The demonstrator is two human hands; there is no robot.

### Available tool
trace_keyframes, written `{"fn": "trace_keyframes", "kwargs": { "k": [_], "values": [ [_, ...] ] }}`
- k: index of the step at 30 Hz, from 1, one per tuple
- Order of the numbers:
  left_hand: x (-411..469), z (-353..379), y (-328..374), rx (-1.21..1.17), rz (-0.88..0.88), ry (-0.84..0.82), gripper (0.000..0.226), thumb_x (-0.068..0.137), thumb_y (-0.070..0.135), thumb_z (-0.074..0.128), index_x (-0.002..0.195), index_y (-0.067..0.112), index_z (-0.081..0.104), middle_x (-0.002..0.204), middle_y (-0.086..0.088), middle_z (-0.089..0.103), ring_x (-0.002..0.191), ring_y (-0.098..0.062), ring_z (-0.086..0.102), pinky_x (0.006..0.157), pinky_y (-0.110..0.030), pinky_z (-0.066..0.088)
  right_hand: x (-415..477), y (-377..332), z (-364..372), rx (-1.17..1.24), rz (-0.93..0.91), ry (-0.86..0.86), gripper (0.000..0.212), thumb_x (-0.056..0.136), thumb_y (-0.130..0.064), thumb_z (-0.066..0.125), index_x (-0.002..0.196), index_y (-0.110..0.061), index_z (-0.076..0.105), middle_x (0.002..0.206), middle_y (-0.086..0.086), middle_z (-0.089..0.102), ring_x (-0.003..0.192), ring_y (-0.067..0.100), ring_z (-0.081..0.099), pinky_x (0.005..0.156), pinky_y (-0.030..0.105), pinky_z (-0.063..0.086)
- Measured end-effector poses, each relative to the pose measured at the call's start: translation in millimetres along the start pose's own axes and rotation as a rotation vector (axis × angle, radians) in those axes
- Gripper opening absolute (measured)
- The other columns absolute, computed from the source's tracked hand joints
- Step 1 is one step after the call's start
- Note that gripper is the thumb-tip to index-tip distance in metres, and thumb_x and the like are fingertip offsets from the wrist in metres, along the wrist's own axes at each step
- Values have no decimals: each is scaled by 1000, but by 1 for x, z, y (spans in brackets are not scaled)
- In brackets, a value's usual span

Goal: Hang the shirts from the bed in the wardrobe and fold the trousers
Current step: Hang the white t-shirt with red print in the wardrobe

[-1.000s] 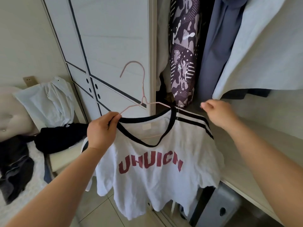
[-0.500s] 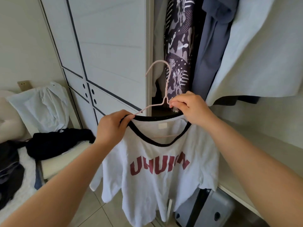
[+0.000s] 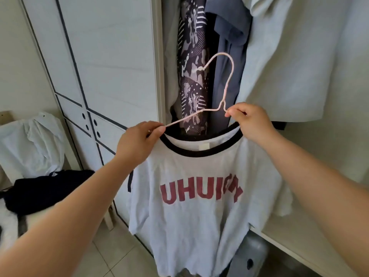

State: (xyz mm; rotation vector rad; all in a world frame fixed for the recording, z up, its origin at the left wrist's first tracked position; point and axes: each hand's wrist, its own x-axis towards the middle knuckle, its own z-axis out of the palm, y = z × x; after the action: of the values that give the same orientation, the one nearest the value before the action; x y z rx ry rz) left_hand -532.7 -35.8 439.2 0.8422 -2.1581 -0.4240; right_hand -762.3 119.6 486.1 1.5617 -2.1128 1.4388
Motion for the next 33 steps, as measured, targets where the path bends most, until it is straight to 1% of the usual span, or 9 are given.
{"fn": "trace_keyframes", "kwargs": {
  "k": [3,9,12,15,18,24,26,28,33],
  "values": [
    [6,7,12,-41,17,-71,26,96,39,48,114,29,63,80,8,60,72,-13,54,60,-27,40,-2,5,-19,1,43,20,20,93,-18,52,80,-26,65,95,13,69,95,30,58,73,25,37],
    [21,19,52,-92,162,-241,12,97,31,49,96,29,61,64,7,51,59,-12,48,56,-26,38,-15,15,-67,-19,75,7,21,94,-17,52,81,-27,65,83,-15,60,83,1,52,64,-5,31],
    [24,27,80,-106,295,-144,12,96,29,52,98,25,64,63,10,51,60,-6,48,55,-26,34,-20,17,-89,-37,77,36,25,94,-18,52,77,-32,64,80,-20,59,74,-12,51,62,-5,31],
    [27,38,106,-90,431,-23,15,94,25,56,104,21,67,67,14,56,66,-8,52,58,-25,37,-26,20,-109,-33,80,52,30,94,-19,53,73,-39,62,83,-24,60,78,-7,53,66,-5,33],
    [33,48,125,-116,518,79,19,93,19,58,108,14,69,86,0,69,79,-20,62,68,-34,49,-32,21,-129,-42,80,92,28,93,-18,54,75,-37,64,85,-17,63,77,-4,54,65,-4,34],
    [53,70,136,-219,518,145,20,95,20,55,109,16,69,98,3,69,83,-7,57,70,-18,40,-55,43,-157,-189,99,0,26,96,-10,49,118,-12,61,107,-4,59,99,7,51,76,-3,33],
    [60,77,135,-255,477,125,20,95,20,55,109,17,69,96,6,68,83,-6,55,69,-16,38,-64,50,-168,-219,141,15,21,98,-13,44,109,-11,63,95,-1,60,88,12,52,76,17,39],
    [67,84,134,-323,403,114,19,95,21,55,107,19,69,92,9,66,84,-7,56,69,-17,40,-70,53,-184,-284,197,34,20,98,-15,46,81,-12,57,71,-1,50,68,15,45,64,28,32],
    [81,97,154,-529,389,2,16,93,17,57,97,29,66,85,21,64,80,12,57,78,-7,44,-90,36,-222,-298,292,-3,44,93,-19,55,52,-14,39,43,-11,32,41,3,30,43,16,23]
  ]
}}
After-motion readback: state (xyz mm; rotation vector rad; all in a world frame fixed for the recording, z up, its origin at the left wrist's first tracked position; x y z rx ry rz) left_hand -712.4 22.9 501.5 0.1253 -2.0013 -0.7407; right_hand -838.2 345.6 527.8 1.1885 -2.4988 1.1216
